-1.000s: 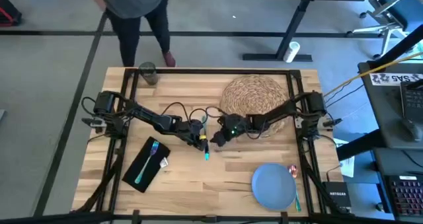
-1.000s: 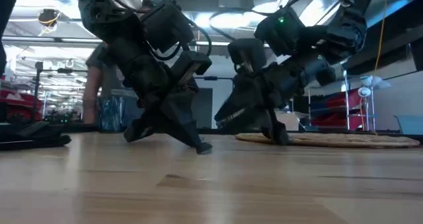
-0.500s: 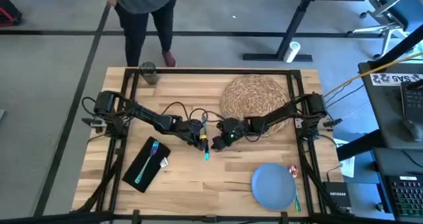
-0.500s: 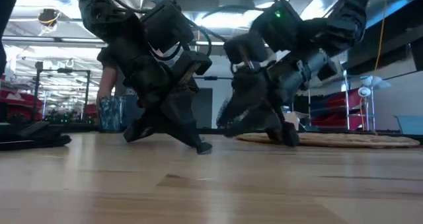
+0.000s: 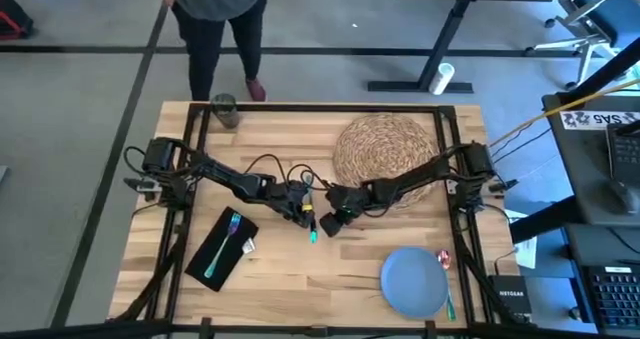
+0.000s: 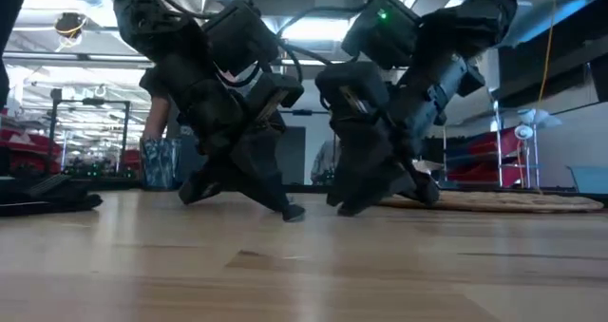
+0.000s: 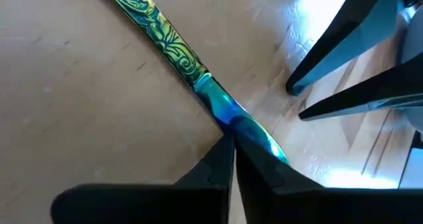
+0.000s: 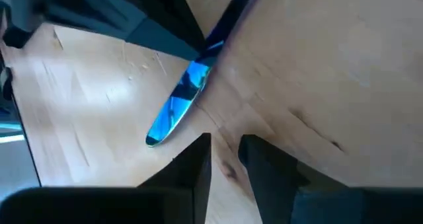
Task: Set table place
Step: Put the blue knife on the brown placemat
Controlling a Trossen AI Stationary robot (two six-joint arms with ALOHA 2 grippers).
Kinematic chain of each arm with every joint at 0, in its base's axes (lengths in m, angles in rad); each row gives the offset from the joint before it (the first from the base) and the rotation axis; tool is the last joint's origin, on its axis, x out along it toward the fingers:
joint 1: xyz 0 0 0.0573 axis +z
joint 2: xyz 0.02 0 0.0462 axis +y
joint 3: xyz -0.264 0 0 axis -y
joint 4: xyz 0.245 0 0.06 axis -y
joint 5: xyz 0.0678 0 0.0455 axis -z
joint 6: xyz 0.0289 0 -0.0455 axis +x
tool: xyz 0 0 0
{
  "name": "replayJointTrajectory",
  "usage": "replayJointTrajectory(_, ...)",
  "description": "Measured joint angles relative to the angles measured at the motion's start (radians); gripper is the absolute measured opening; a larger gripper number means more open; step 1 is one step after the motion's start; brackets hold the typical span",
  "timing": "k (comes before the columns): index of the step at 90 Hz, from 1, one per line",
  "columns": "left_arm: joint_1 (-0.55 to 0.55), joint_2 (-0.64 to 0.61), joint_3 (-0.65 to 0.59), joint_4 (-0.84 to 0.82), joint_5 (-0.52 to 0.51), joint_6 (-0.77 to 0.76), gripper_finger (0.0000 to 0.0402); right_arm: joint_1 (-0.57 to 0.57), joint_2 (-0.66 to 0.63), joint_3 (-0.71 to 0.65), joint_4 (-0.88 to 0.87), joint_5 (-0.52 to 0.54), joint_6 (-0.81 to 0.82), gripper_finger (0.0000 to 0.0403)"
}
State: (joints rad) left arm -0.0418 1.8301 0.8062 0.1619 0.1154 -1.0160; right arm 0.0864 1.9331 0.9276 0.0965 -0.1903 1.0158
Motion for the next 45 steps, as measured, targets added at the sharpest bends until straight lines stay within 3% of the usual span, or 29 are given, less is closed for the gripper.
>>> replayJointTrajectory(45,0.001,0.000,-0.001,0.005,0.005,0.026,0.0000,-0.002,0.006,0.002,0.091,-0.004,0.010,0.0083)
